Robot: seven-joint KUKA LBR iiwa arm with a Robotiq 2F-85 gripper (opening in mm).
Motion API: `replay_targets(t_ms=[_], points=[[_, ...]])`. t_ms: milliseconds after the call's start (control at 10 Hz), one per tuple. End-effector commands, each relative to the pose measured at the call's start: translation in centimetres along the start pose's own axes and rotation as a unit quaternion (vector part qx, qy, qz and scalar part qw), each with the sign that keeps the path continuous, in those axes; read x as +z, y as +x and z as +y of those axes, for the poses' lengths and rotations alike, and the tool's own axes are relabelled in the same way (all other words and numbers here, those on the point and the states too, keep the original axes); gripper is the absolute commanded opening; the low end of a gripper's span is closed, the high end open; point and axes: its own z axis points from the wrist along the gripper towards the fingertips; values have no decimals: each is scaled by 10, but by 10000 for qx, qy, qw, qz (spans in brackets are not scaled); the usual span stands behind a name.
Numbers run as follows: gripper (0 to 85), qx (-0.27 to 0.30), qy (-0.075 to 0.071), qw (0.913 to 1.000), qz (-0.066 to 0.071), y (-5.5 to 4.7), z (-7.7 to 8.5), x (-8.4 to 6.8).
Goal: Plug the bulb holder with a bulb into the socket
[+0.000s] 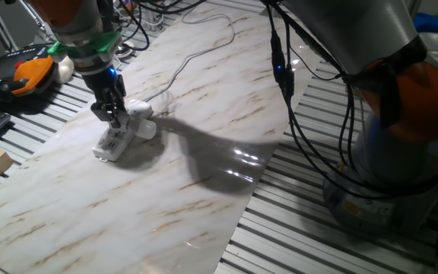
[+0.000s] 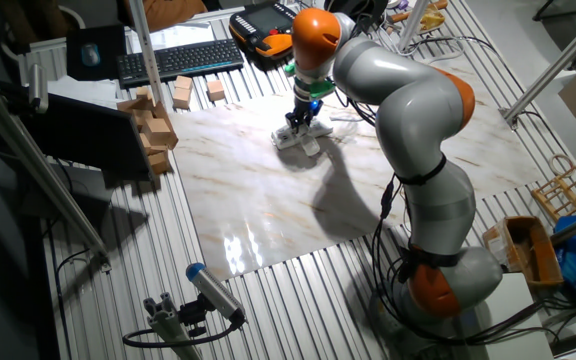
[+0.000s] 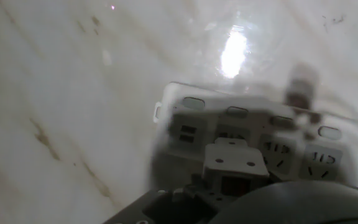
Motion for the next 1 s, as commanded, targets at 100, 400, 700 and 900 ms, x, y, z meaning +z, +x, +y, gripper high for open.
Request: replay_targets(t_ms=[100,400,700,900], points=[[0,6,-9,10000,-6,-1,0,1],[0,15,-3,10000,28,0,-2,2],[0,88,3,9999,117,1,-3,5],[0,146,32,9998,157,1,-2,6]])
